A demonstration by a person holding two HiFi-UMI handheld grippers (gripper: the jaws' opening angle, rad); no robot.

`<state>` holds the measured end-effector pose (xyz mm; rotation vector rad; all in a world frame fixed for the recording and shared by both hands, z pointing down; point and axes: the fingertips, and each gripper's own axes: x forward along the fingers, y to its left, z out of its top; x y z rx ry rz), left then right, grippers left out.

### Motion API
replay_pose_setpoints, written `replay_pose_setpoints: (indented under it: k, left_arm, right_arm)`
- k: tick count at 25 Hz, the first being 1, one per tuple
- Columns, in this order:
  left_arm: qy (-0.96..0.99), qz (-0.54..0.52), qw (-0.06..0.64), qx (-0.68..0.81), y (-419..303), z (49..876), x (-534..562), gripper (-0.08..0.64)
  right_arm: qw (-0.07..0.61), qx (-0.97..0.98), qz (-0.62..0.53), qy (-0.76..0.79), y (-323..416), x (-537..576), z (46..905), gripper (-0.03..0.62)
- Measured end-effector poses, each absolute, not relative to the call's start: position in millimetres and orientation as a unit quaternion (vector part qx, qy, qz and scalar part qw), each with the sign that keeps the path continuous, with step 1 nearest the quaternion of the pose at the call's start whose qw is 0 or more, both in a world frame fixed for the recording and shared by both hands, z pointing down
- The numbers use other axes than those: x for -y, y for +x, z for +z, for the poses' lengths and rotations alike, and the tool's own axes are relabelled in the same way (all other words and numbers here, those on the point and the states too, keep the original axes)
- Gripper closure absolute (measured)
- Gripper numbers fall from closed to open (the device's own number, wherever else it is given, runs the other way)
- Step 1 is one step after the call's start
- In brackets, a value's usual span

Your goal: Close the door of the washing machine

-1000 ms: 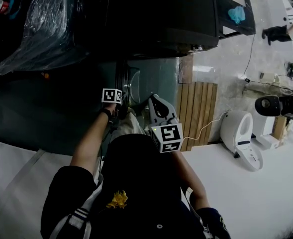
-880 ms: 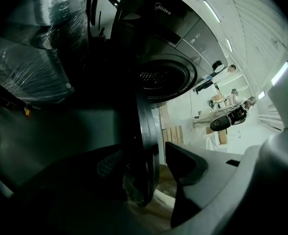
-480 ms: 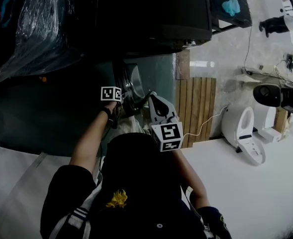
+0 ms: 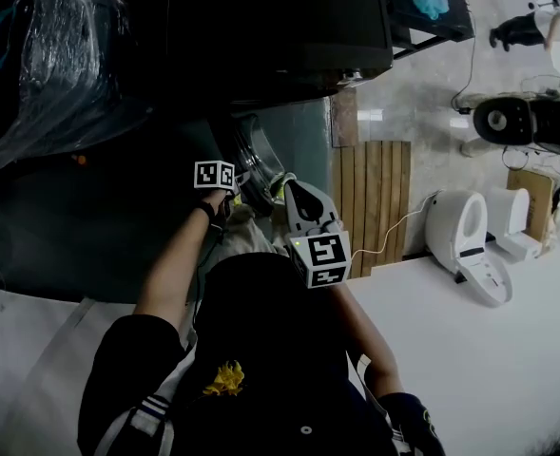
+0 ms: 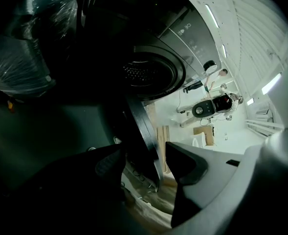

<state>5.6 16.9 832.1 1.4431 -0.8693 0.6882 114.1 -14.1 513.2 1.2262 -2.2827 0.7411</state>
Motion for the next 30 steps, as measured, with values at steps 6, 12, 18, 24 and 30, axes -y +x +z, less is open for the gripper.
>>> replay_pose_setpoints:
  k: [6,12,18,24,30]
  left_arm:
    - [0.619,0.253,0.634,0.39,27,834,-4,0.261]
    - [0.622,0.235,0.634,0.394,42,831,7,0.261]
    - [0.624,0.234,0.637,0.388,55,831,19,0.261]
    - [0.629,0.22,0.637,0.387,68,830,32,0.261]
    - [0.65,0.234,0.619,0.375,82,830,46,0.261]
  right_arm:
    - [0.225,0.819,0.277,0.45,128,11,521,0.568]
    - [0.227,0.817,0.28,0.451,137,12,525,0.568]
    - [0.228,0.816,0.282,0.451,144,17,526,0.568]
    - [0.231,0.812,0.285,0.454,155,21,530,0.568]
    - [0.233,0.808,0.287,0.458,166,29,533,0.568]
